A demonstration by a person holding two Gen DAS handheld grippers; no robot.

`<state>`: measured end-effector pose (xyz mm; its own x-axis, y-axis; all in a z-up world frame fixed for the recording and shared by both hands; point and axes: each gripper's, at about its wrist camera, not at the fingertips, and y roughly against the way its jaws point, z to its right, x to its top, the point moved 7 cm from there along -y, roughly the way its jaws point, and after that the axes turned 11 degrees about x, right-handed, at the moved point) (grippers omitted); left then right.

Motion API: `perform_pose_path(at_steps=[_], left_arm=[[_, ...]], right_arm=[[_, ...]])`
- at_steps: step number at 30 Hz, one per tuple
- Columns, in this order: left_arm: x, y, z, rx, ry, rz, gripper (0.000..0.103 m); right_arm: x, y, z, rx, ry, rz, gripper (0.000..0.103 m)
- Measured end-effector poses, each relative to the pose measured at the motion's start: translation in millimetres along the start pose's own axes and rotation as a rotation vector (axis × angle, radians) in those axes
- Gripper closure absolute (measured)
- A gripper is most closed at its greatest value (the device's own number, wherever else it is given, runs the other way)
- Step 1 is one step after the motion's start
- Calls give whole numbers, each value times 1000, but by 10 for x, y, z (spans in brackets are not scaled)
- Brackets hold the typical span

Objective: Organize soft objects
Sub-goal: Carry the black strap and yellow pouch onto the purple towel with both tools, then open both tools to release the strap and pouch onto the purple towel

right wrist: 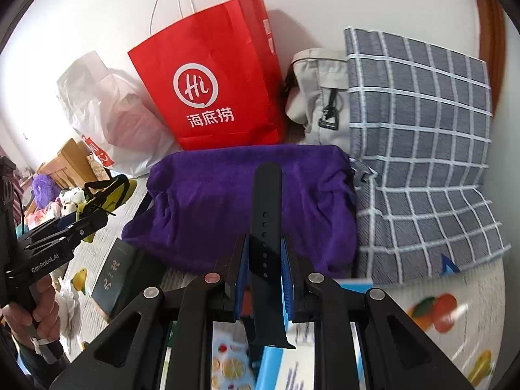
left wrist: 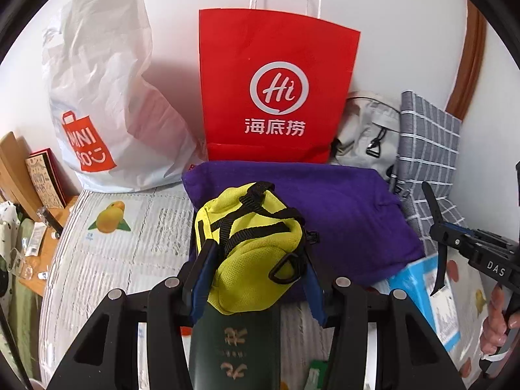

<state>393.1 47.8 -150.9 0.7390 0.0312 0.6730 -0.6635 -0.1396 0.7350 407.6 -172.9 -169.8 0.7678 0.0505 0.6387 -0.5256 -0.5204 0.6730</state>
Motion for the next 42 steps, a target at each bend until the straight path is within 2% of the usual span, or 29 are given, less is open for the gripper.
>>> perform_pose_path(at_steps=[17,22,31,42], left_arm=[[485,-641,228,21,-2,-41,56],[495,-939,247,23,5,-74,56],[374,-1239,184,-1,22,-137,56],[312,-1390,239,-65,50,-184,55]], right_arm=[[596,-553,114,-8,42,-5,84],[563,-789,275,-21,27,-43,84],[305,-1251,579,-47,-18,-186,84],[259,-1364,599,-57,-37,-212,83]])
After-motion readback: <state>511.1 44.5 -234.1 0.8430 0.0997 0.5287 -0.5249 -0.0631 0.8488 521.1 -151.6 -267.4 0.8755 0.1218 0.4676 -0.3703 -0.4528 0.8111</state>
